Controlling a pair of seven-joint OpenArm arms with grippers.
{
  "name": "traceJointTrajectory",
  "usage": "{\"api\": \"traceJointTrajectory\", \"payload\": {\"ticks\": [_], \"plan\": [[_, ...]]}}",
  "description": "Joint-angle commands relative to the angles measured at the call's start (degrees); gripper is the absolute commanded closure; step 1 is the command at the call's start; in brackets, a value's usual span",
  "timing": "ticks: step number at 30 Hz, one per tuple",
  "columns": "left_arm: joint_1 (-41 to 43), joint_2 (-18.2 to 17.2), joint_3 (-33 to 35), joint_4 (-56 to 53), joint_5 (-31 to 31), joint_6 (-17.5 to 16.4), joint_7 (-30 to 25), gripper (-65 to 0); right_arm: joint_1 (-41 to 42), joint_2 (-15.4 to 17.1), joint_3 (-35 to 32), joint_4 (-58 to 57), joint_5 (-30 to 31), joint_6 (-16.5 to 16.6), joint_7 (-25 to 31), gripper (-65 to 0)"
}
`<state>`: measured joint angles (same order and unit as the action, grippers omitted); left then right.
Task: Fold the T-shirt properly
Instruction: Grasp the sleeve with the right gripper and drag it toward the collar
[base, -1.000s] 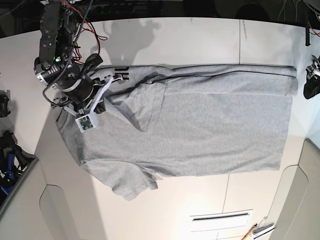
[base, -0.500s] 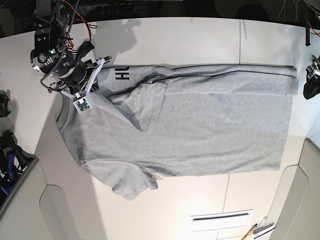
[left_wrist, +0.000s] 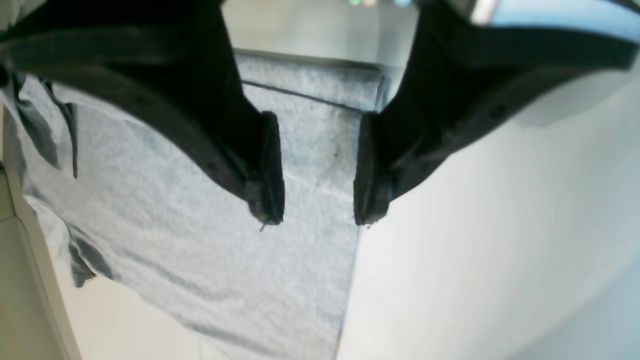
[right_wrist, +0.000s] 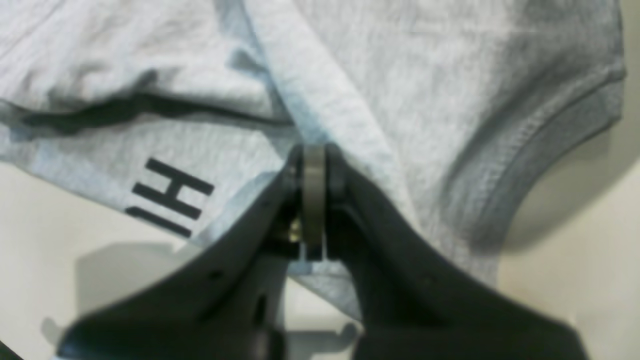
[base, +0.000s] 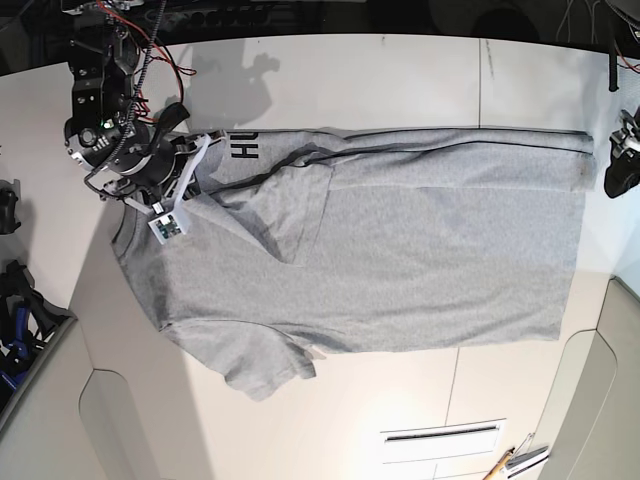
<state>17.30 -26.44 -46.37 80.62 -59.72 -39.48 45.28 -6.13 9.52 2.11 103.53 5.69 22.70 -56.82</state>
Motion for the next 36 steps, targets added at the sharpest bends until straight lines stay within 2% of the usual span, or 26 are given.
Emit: {"api": "traceJointTrajectory", "payload": {"ticks": [1, 7, 13, 19, 24, 25, 27, 30, 31, 35, 36], "plan": [[-0.15, -1.20, -0.48, 0.85, -1.29, -0.52, -0.85, -26.6, 1.09, 0.28, 0.17, 0.22, -0.68, -0.26, 0.57, 0.0], [-0.15, -1.18, -0.48, 0.85, -1.36, -0.52, -0.87, -26.6, 5.01, 0.33, 0.17, -6.05, -5.77, -3.56, 0.48, 0.0], [-0.15, -1.18, -0.48, 0.85, -1.31, -0.52, -0.87, -26.6, 10.67, 0.31, 0.15, -10.67, -6.73, -3.69, 3.91, 0.0], [-0.15, -1.18, -0.48, 0.85, -1.29, -0.52, -0.87, -26.6, 15.10, 0.31, 0.15, -10.75, -5.29, -3.67, 4.02, 0.0], [-0.17, -1.20, -0.48, 0.85, -1.33, -0.52, -0.90, -26.6, 16.96, 0.33, 0.17, -10.75, -7.85, -3.87, 4.09, 0.0], [-0.20, -1.20, -0.48, 0.85, -1.33, -0.52, -0.94, -26.6, 17.18, 0.35, 0.17, -10.75, -8.13, -4.76, 4.11, 0.0], [-0.33, -1.20, -0.48, 0.85, -1.33, -0.52, -1.09, -26.6, 17.25, 0.33, 0.17, -10.69, -7.06, -6.03, 4.13, 0.0], [-0.42, -1.20, -0.48, 0.85, -1.33, -0.52, -2.23, -26.5, 16.87, 0.31, 0.17, -10.69, -1.57, -3.76, 3.85, 0.0], [-0.68, -1.20, -0.48, 0.85, -1.14, -0.52, -1.90, -24.1, 16.85, 0.28, 0.17, -10.69, 0.35, -2.91, 3.54, 0.0], [-2.08, -1.20, -0.48, 0.87, -1.18, -0.52, 2.32, -1.0, 16.70, 0.28, 0.17, -10.23, 4.72, -2.75, 0.55, 0.0], [-2.16, -1.22, -0.46, 0.87, -1.31, -0.52, 2.67, 0.0, 16.68, 0.31, 0.17, -9.99, 5.20, -2.75, -0.04, 0.0]]}}
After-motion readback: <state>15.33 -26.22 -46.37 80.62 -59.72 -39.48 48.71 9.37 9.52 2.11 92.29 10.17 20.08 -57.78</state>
